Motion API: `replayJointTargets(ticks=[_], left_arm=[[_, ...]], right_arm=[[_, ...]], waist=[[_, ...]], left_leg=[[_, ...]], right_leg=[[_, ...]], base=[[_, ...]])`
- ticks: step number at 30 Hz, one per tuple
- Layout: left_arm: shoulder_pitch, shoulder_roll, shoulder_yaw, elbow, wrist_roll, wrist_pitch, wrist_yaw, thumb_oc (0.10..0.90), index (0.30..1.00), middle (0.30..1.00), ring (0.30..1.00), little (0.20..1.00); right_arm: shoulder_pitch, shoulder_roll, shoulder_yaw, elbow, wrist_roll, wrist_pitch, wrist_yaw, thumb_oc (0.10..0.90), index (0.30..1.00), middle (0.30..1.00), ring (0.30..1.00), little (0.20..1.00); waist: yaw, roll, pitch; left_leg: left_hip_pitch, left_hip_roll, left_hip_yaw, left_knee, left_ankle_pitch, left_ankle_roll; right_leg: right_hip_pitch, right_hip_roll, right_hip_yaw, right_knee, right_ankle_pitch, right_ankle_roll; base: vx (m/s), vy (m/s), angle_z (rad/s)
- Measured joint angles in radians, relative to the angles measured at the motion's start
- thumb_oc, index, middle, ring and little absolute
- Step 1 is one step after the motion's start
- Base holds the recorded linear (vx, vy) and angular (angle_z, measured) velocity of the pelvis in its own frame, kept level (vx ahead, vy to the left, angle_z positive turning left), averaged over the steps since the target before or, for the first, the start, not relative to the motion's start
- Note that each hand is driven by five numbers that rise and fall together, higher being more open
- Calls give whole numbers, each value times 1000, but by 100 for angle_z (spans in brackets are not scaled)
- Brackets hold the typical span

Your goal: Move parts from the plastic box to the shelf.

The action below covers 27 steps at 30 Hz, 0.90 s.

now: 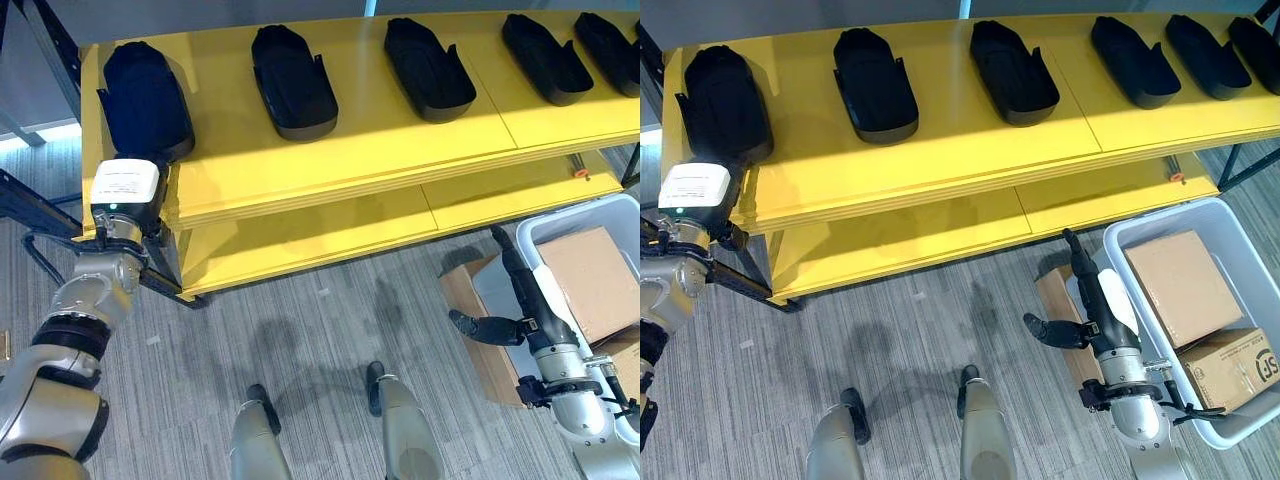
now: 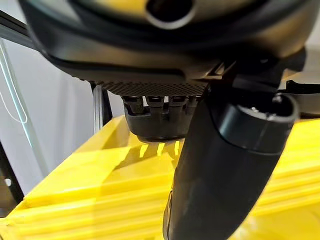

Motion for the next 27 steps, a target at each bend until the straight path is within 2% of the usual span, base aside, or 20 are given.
replayJointTargets(ticks=[12, 27], left_arm=[[0, 42, 0, 0, 0, -4, -1, 900, 1000, 1000, 1000, 1000], [-1, 43, 1, 0, 0, -4, -1, 900, 1000, 1000, 1000, 1000]], right_arm=[[3, 0, -2, 0, 0, 0, 1, 900, 1000, 1000, 1000, 1000], [13, 0, -4, 0, 0, 0, 1, 900, 1000, 1000, 1000, 1000]], waist=[[0, 1, 1], [1, 3, 2]], left_leg=[[-5, 0, -2, 10, -3, 1], [-13, 0, -2, 16, -2, 0]], right_leg=[[-3, -1, 1, 9, -3, 0], [-14, -1, 2, 20, -3, 0]], base=[[0, 0, 0], [0, 0, 0]])
